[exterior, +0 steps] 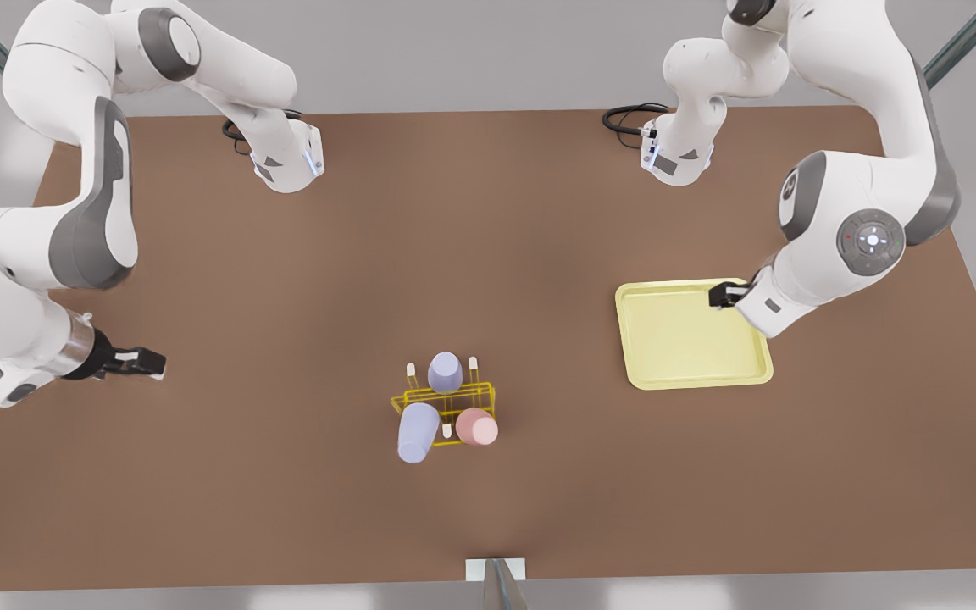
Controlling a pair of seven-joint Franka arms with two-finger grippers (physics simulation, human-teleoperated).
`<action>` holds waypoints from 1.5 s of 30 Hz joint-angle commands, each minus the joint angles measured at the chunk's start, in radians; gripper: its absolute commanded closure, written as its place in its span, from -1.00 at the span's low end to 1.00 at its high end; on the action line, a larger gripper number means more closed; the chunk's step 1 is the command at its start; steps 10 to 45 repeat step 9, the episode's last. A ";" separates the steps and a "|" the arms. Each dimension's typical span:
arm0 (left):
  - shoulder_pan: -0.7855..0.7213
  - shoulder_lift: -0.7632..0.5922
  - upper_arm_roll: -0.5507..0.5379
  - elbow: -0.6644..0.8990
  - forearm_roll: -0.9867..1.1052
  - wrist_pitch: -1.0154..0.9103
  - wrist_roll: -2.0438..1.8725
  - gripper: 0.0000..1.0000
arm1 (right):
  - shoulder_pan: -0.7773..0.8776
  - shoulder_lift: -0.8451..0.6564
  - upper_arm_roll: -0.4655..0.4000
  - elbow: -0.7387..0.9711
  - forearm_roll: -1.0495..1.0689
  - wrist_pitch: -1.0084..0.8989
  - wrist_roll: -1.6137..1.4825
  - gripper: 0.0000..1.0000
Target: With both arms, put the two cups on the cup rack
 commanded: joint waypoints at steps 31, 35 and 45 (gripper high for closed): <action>-0.014 -0.002 -0.011 0.001 -0.003 0.041 0.078 -1.00 | -0.004 -0.163 -0.008 -0.134 0.081 -0.143 0.084 -1.00; -0.014 -0.002 -0.011 0.001 -0.003 0.041 0.078 -1.00 | -0.004 -0.163 -0.008 -0.134 0.081 -0.143 0.084 -1.00; -0.014 -0.002 -0.011 0.001 -0.003 0.041 0.078 -1.00 | -0.004 -0.163 -0.008 -0.134 0.081 -0.143 0.084 -1.00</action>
